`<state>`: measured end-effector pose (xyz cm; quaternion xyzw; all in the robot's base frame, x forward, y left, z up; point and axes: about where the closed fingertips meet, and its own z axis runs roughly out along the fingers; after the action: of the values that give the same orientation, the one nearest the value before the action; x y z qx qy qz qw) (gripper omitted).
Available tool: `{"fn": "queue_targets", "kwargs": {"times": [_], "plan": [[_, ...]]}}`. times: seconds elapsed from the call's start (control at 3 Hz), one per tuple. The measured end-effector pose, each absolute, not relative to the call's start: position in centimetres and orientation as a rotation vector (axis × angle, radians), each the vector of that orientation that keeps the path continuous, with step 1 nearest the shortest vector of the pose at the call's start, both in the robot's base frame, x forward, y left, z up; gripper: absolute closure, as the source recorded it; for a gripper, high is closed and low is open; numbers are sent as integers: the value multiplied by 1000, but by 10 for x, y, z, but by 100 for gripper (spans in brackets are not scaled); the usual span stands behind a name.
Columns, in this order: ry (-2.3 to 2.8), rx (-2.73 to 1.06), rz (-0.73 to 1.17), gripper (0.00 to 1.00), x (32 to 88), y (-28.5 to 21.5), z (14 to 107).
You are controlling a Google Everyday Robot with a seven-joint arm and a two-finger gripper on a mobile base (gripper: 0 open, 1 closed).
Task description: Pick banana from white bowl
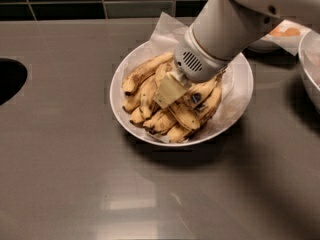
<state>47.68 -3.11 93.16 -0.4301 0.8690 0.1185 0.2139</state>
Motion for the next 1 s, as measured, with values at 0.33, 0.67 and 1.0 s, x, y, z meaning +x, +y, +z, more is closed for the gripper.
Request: {"fn": "queue_targets", "kwargs": {"times": [0.33, 0.67, 1.0], "plan": [[2411, -1193, 329, 95, 477, -31, 932], [2332, -1215, 382, 100, 472, -32, 941], [2169, -1166, 461, 100, 459, -48, 973]]}}
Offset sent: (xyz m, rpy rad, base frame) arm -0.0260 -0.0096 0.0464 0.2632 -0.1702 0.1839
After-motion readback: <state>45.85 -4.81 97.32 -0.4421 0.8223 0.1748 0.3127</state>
